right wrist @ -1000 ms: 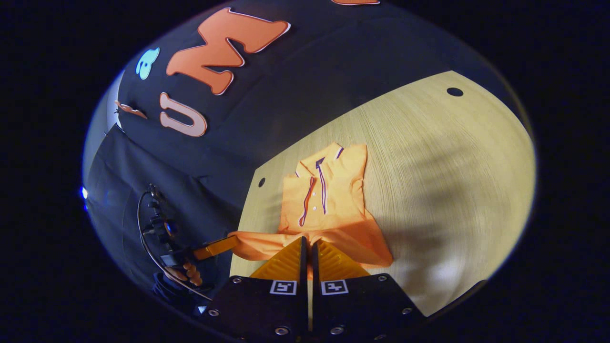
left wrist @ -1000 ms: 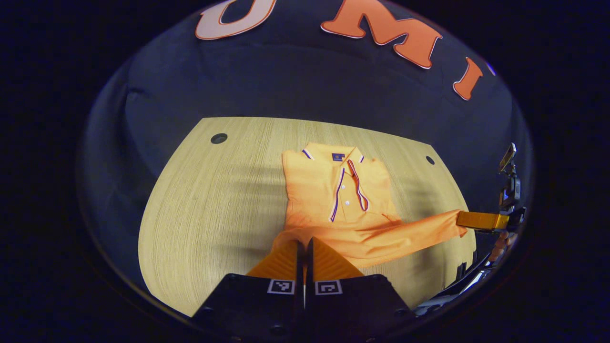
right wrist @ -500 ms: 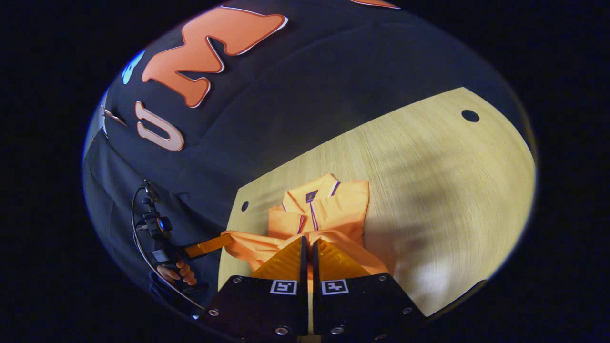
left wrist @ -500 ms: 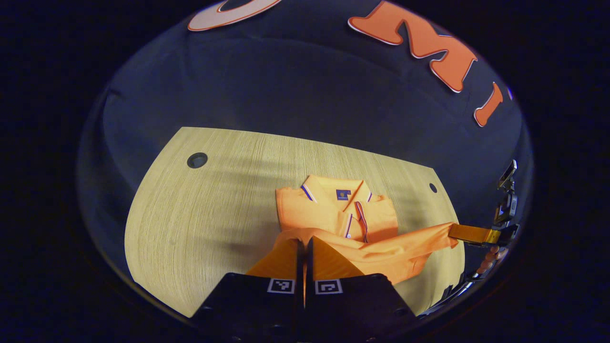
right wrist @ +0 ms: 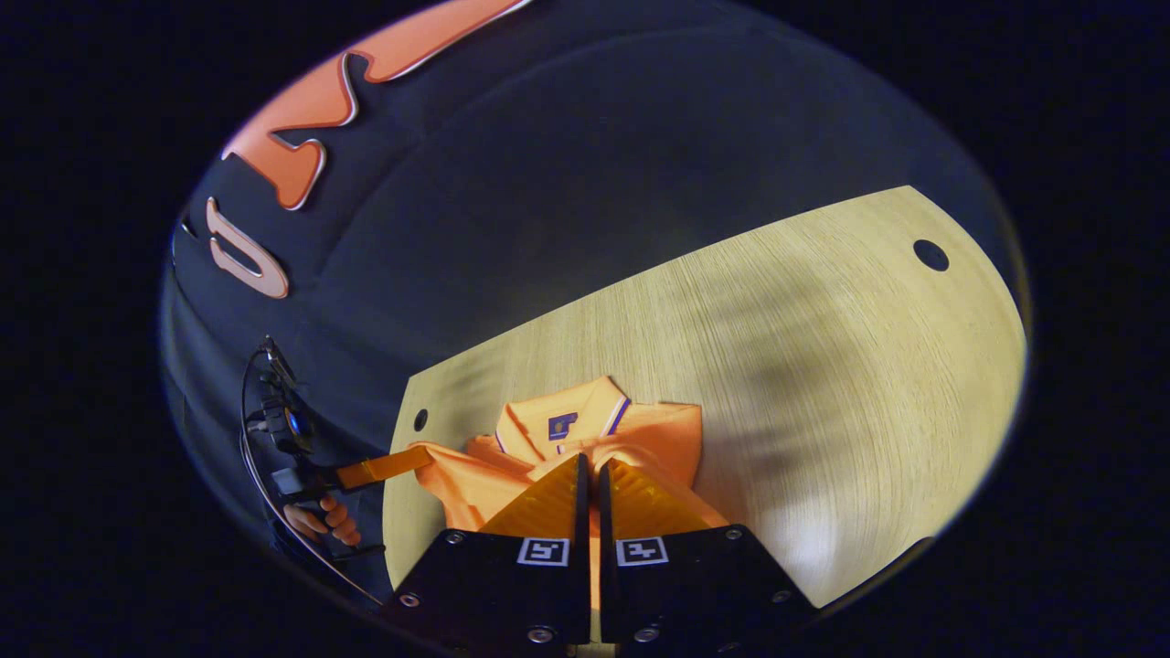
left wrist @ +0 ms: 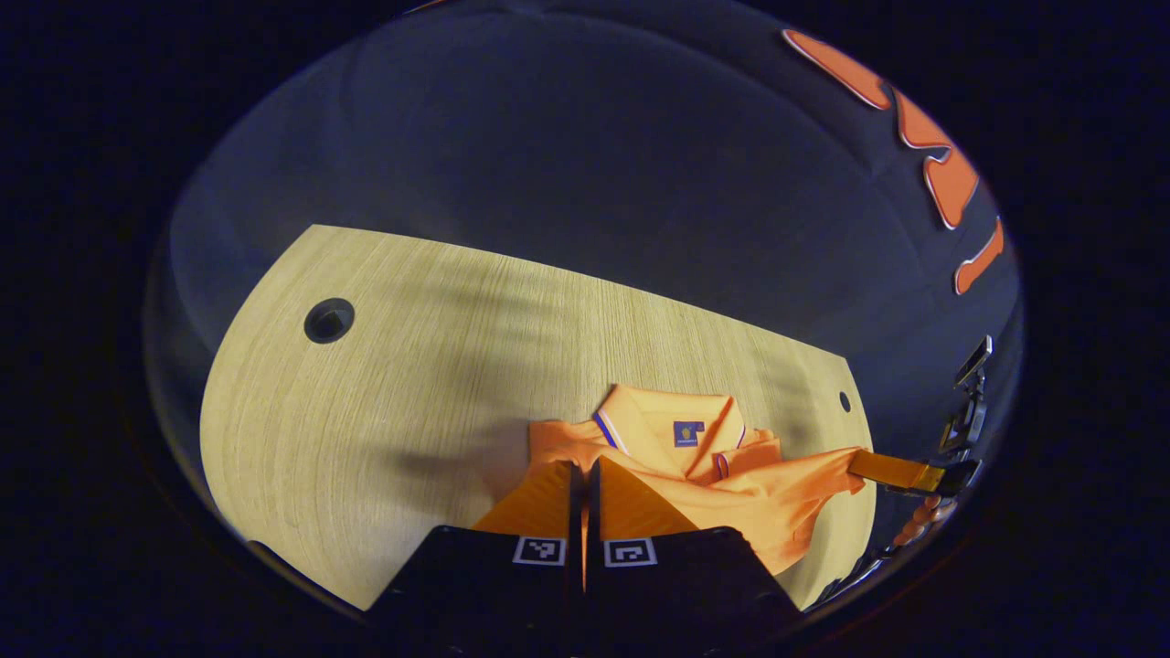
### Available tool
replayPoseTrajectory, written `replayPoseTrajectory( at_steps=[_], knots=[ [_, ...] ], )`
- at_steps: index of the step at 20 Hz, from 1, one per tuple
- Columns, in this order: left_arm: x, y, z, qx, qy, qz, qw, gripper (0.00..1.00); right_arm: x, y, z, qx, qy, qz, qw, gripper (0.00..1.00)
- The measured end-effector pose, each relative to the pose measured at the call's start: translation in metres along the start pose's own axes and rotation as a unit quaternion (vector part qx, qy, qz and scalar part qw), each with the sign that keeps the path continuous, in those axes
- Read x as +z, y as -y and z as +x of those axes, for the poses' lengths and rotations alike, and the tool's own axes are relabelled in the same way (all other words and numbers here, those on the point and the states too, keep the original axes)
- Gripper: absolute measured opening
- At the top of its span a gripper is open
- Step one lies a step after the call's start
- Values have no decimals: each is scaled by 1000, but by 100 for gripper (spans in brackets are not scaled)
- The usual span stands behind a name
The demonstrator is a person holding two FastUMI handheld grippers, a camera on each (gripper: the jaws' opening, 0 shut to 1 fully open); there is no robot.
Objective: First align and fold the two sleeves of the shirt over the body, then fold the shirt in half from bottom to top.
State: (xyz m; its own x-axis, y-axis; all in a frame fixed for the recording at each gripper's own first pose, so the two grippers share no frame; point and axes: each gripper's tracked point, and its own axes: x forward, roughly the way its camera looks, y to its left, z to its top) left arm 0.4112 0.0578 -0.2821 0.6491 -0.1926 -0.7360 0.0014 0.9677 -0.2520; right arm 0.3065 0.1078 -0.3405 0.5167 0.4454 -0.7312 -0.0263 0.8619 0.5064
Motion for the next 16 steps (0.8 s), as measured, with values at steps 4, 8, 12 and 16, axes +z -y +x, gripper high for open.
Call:
replayPoseTrajectory(
  at_steps=[4,8,12,16],
  knots=[
    [-3,-15,10,23,-16,-8,1000,20,8,1,11,2,-17,80,997,6],
    [8,-18,-8,26,7,0,1000,98,20,0,2,-8,34,46,998,71],
    [12,-7,-44,36,34,23,999,99,8,-12,-25,-11,48,-2,999,92],
    [-1,19,-88,40,66,35,996,98,-7,-21,-65,-10,62,-42,997,96]
  ],
)
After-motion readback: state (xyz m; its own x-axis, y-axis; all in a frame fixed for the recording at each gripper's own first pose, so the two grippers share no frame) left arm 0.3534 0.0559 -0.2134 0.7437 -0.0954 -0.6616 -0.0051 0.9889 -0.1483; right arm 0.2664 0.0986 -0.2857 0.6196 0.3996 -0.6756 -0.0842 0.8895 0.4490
